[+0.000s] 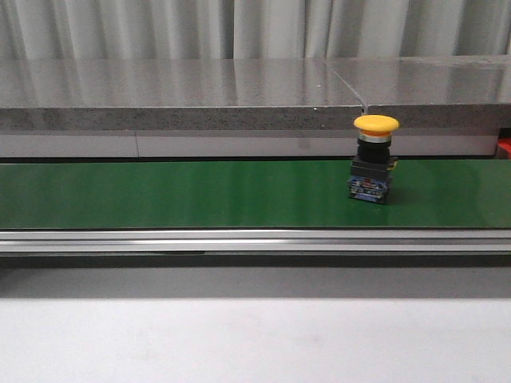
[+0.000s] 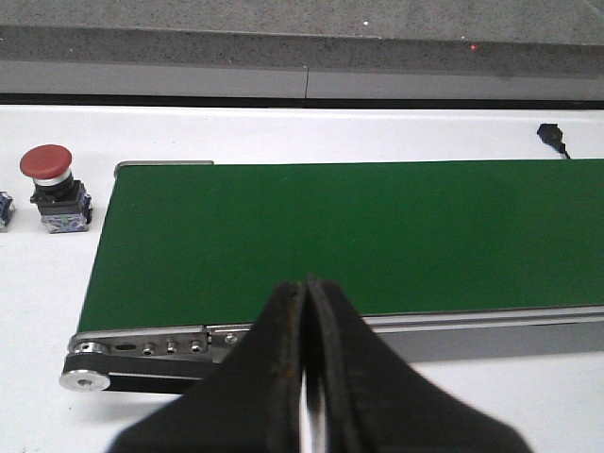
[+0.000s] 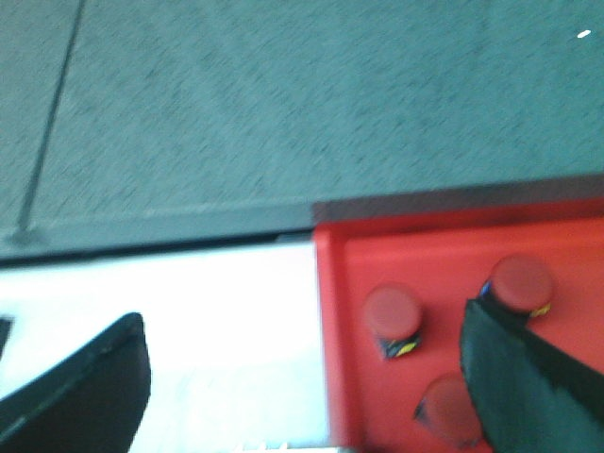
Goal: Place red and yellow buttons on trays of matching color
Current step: 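Move the right gripper to the yellow button on the belt and grasp it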
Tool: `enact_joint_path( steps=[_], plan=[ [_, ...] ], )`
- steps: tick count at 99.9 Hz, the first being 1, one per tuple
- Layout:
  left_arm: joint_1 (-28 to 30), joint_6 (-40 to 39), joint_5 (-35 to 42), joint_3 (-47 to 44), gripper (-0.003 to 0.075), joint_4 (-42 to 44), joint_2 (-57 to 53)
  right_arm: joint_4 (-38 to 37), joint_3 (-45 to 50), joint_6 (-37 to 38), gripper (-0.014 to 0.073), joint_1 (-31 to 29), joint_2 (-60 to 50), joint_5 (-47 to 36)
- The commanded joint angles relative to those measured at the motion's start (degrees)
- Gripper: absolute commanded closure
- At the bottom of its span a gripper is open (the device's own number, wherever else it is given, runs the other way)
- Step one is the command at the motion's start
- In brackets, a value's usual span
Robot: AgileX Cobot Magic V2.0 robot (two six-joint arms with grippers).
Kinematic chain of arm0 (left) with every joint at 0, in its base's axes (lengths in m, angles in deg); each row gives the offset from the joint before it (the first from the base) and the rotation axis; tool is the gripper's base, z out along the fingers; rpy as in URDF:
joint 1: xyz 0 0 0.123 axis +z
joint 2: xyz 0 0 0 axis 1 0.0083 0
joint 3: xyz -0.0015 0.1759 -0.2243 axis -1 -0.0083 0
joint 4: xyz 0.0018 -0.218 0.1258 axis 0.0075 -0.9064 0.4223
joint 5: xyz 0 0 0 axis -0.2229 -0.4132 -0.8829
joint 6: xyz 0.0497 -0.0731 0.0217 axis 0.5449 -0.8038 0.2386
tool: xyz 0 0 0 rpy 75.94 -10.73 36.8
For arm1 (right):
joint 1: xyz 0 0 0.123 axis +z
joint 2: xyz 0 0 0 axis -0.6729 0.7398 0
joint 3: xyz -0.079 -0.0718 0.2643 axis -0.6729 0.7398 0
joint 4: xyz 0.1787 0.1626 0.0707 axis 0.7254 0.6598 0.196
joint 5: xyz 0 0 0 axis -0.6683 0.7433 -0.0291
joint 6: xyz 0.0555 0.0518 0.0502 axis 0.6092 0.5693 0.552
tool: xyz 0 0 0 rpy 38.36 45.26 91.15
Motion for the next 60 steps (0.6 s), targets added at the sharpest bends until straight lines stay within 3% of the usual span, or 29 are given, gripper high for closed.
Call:
enact_joint_path(
  steps=[1,28,60],
  plan=[
    [-0.48,0.00,4.23,1.47,0.0739,-0.81,0.18,1.80,4.52,-1.52,-0.0062,0.92,-7.58,-3.41],
    [-0.48,0.00,4.23,1.47,0.0739,-0.81,0.18,1.80,20.01,-2.55,-0.0062,3.76,-20.61,-2.87],
    [-0.48,0.00,4.23,1.47,0.0739,-0.81,0.18,1.80,26.62,-9.84,-0.0062,10.79,-24.89,1.68]
  ],
)
